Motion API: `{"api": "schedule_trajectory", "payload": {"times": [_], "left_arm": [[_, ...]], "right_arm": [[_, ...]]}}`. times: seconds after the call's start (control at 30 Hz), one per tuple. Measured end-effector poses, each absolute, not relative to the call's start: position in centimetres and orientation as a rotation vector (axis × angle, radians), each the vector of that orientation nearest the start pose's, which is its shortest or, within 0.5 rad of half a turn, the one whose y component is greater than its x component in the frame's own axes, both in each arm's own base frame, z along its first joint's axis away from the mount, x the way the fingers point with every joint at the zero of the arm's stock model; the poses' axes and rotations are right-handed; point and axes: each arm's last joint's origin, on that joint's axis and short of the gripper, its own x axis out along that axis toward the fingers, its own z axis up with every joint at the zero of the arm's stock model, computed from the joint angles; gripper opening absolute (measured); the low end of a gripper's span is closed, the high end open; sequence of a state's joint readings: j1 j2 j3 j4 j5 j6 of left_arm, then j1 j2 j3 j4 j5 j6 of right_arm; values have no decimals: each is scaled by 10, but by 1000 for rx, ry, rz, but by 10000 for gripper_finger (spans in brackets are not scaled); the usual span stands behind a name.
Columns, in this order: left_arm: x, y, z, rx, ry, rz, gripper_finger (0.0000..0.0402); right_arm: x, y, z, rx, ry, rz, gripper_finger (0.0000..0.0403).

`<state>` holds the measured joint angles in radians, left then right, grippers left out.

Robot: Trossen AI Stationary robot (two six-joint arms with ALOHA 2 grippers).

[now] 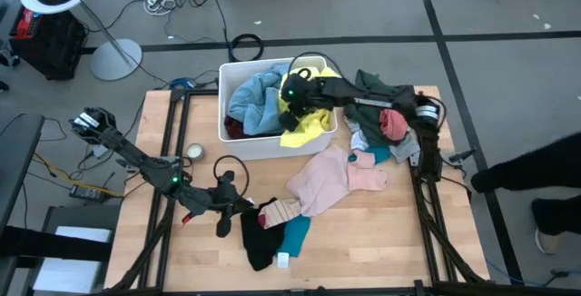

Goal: Sort clothes
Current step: Put the yellow polo shirt into the laundry bin

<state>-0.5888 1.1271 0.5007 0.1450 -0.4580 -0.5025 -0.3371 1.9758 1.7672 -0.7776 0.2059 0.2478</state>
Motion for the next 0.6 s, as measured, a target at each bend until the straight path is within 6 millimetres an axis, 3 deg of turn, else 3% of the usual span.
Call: {"api": "schedule_trajectory", "payload": {"times": [0.13,0.3,0.43,0.6], "left_arm": [[193,-113,203,-253,437,-20,48],[193,-113,203,-250,441,-19,48],[193,-113,203,-250,441,-19,48],[193,-113,203,-250,441,-19,48]], "right_arm": [[409,-165,239,417,1017,-556,6],[415,-173,209,482,1090,-529,16],[415,-173,208,494,1090,-507,40],[407,-168,233,494,1044,-493,73]]}}
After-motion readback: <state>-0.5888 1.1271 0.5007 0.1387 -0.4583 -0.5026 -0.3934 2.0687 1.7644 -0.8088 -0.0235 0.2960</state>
